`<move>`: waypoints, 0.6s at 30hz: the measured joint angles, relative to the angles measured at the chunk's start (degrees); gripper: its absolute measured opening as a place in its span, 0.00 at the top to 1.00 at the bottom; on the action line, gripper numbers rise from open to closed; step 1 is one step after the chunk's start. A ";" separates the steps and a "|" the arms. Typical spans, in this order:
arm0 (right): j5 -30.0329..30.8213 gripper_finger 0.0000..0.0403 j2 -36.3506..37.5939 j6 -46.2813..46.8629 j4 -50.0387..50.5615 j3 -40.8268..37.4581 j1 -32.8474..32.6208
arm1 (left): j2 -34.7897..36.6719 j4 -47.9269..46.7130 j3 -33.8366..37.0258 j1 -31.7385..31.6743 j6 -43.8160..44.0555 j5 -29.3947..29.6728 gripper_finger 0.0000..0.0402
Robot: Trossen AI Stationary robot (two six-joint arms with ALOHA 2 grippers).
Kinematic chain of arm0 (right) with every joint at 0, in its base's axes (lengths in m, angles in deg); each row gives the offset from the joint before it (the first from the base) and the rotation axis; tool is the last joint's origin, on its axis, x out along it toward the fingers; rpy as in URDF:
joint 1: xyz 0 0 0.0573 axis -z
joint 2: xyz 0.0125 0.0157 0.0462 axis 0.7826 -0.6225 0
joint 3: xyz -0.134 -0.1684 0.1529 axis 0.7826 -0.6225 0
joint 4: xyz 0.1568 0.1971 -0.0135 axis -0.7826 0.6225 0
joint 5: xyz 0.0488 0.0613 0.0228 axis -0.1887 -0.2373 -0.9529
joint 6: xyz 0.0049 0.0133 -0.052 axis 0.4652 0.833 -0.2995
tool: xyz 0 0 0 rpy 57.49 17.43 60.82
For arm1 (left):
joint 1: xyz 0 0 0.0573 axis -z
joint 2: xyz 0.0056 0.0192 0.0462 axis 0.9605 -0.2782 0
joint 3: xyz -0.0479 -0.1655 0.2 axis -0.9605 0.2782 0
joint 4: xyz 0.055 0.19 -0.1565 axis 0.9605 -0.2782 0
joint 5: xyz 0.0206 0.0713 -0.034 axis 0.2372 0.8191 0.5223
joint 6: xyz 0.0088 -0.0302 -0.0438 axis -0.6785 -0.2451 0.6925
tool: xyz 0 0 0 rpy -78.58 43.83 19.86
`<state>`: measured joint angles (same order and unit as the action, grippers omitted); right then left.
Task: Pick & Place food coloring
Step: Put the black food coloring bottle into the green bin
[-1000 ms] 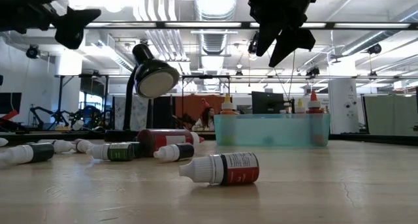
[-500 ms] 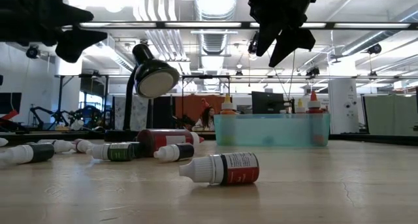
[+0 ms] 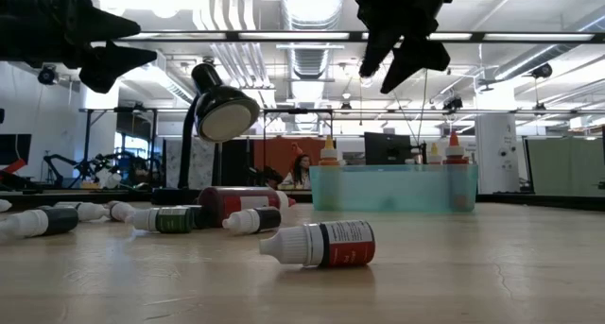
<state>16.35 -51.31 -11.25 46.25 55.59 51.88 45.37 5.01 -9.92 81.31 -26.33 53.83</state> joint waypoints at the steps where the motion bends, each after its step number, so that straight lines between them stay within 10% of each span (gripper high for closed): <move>1: 0.02 0.44 0.00 -0.14 -0.75 0.00 0.00 | 0.00 0.00 0.00 0.00 0.00 0.00 0.37; 18: 4.50 0.44 0.00 -20.19 -28.64 2.24 -0.17 | 0.00 0.01 0.00 0.00 -0.01 -0.02 0.37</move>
<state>20.85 -51.31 -31.44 17.61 57.83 51.71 45.37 5.02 -9.92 81.31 -26.34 53.81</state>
